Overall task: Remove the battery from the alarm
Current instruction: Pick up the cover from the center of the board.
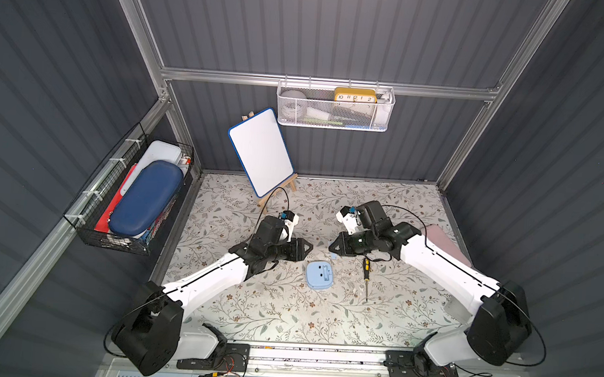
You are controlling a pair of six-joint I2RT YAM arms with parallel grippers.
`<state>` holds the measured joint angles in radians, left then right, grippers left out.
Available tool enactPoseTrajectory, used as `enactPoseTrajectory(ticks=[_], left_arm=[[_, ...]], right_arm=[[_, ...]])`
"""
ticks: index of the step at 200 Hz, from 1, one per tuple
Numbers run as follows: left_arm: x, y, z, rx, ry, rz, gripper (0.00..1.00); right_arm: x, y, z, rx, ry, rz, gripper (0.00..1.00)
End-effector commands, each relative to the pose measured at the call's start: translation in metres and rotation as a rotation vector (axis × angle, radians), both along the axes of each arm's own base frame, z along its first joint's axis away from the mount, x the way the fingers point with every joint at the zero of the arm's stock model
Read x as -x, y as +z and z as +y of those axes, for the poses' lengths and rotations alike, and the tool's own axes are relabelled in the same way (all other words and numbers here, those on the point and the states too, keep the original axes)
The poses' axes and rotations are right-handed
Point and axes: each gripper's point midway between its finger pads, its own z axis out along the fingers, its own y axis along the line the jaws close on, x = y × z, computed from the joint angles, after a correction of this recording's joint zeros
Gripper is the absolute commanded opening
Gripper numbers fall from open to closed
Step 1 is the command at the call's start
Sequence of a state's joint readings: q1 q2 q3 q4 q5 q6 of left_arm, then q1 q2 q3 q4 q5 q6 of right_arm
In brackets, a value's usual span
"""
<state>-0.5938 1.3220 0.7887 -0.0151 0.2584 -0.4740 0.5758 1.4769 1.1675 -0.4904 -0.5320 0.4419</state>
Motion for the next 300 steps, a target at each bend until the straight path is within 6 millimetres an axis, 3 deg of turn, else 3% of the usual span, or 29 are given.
enactPoseTrajectory(ticks=[1, 29, 51, 89, 107, 127, 150, 177, 188, 206, 217, 230, 244, 272, 300], left_arm=[[0.001, 0.010, 0.004, 0.010, 0.012, -0.027, 0.53], [0.011, 0.000, 0.006, 0.048, 0.021, 0.017, 0.52], [0.016, -0.004, 0.015, 0.099, 0.070, 0.016, 0.53], [0.023, 0.019, 0.023, 0.193, 0.074, -0.085, 0.56], [0.023, 0.032, 0.036, 0.211, 0.132, -0.135, 0.56], [0.041, 0.056, 0.039, 0.309, 0.088, -0.235, 0.57], [0.060, 0.082, 0.040, 0.395, 0.016, -0.350, 0.57], [0.058, 0.096, 0.048, 0.395, 0.055, -0.402, 0.58], [0.051, 0.094, 0.051, 0.355, 0.092, -0.394, 0.58], [0.045, 0.091, 0.053, 0.312, 0.116, -0.381, 0.58], [0.044, 0.088, 0.052, 0.296, 0.109, -0.367, 0.58], [0.044, 0.085, 0.050, 0.284, 0.098, -0.353, 0.58], [0.045, 0.084, 0.049, 0.277, 0.091, -0.352, 0.58], [0.046, 0.082, 0.048, 0.282, 0.082, -0.349, 0.58], [0.045, 0.075, 0.044, 0.278, 0.070, -0.326, 0.58]], right_arm=[[0.024, 0.018, 0.031, -0.297, 0.114, 0.179, 0.05], [0.022, 0.024, 0.050, -0.580, 0.114, 0.269, 0.05], [0.015, 0.033, 0.053, -0.674, 0.118, 0.289, 0.05], [0.010, 0.044, 0.050, -0.783, 0.123, 0.335, 0.05], [0.003, 0.059, 0.044, -0.899, 0.118, 0.339, 0.05], [-0.005, 0.056, 0.042, -0.920, 0.074, 0.372, 0.04], [-0.001, 0.085, 0.048, -0.948, 0.137, 0.319, 0.05], [-0.001, 0.105, 0.048, -0.967, 0.165, 0.285, 0.05], [-0.004, 0.079, 0.051, -0.891, 0.150, 0.345, 0.04], [-0.009, 0.003, 0.043, -0.732, 0.007, 0.474, 0.02], [-0.003, -0.041, 0.034, -0.584, -0.047, 0.486, 0.00], [0.013, -0.074, 0.021, -0.338, -0.065, 0.442, 0.00], [0.025, -0.083, 0.013, -0.104, -0.021, 0.349, 0.01], [0.023, -0.092, -0.001, 0.148, -0.036, 0.204, 0.00], [0.048, -0.110, -0.001, 0.401, 0.078, 0.148, 0.00]])
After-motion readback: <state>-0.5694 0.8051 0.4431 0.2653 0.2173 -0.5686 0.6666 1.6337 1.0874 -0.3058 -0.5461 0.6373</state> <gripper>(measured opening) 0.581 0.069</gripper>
